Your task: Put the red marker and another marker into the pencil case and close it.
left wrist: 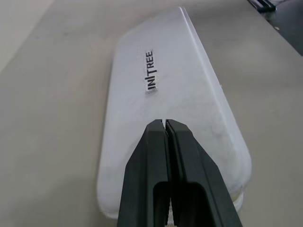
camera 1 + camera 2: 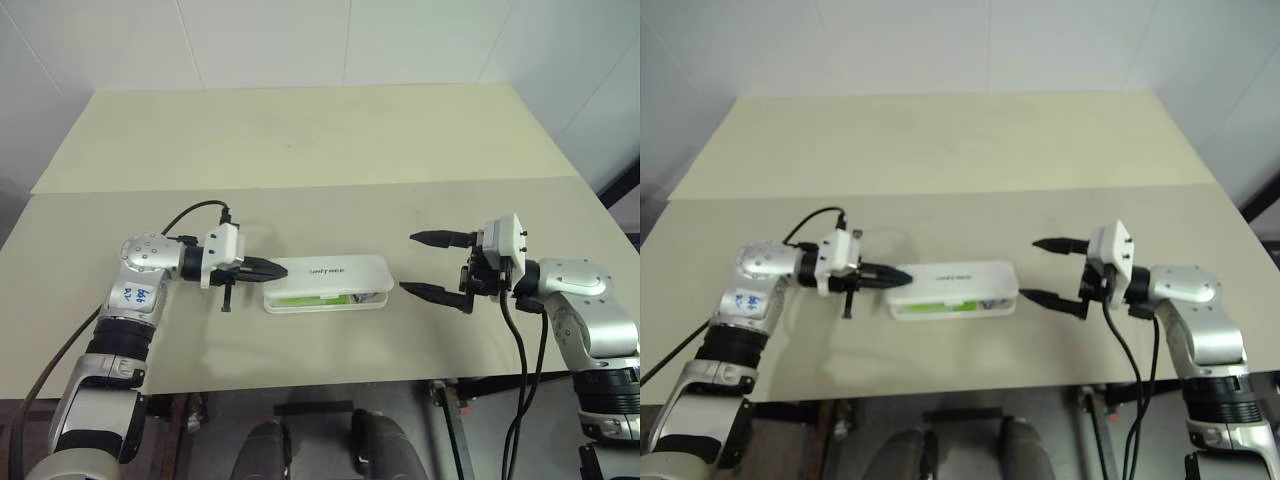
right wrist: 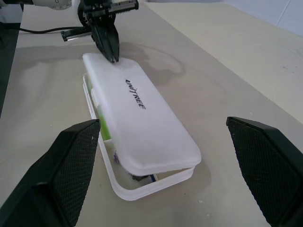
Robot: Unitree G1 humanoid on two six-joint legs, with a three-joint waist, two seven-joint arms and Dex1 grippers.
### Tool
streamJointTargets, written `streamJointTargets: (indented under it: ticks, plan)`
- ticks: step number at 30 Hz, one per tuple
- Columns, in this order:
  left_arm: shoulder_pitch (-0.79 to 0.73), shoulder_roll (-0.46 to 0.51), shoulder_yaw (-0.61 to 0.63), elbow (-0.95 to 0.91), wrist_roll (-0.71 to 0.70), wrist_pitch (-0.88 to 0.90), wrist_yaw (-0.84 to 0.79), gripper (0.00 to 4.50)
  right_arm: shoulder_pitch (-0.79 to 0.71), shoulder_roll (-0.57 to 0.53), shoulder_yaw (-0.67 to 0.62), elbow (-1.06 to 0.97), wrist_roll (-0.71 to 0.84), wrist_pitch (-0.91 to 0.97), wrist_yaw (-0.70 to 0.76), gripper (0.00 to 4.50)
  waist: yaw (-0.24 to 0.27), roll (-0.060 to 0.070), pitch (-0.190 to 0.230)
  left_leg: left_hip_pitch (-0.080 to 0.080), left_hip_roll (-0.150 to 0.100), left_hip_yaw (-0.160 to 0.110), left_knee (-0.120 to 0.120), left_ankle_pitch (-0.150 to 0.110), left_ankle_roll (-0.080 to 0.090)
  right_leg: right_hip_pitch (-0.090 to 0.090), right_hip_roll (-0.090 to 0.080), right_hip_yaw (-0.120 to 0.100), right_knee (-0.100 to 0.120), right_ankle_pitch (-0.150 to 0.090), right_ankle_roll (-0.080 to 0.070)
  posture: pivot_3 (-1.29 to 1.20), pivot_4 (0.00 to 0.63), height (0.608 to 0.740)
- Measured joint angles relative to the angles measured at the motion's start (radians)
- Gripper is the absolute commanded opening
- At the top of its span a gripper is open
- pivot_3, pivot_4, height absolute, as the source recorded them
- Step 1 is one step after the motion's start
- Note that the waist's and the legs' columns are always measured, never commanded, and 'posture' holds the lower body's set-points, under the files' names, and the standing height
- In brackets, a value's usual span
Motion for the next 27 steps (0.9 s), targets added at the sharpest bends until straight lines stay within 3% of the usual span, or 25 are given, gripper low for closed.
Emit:
streamJointTargets:
  ticks: [16, 27]
  plan:
    - [0.021, 0.013, -0.079, -0.168, 0.039, 0.23, 0.049, 0.02, 0.06, 0.014, 0.0, -0.027, 0.001, -0.017, -0.047, 4.5, 0.0, 0.0, 0.0, 0.001, 0.0, 0.0, 0.001, 0.0, 0.0, 0.001, 0.0, 0.001, 0.001, 0.0, 0.0, 0.0, 0.15, 0.74]
    - [0.145, 0.008, 0.13, -0.248, -0.171, 0.353, 0.115, 0.02, 0.029, 0.046, 0.004, 0.0, 0.005, -0.044, -0.032, 4.5, -0.002, 0.0, 0.0, 0.001, 0.001, -0.001, 0.001, 0.0, 0.0, 0.0, 0.0, 0.001, 0.001, 0.0, 0.0, 0.0, 0.15, 0.74]
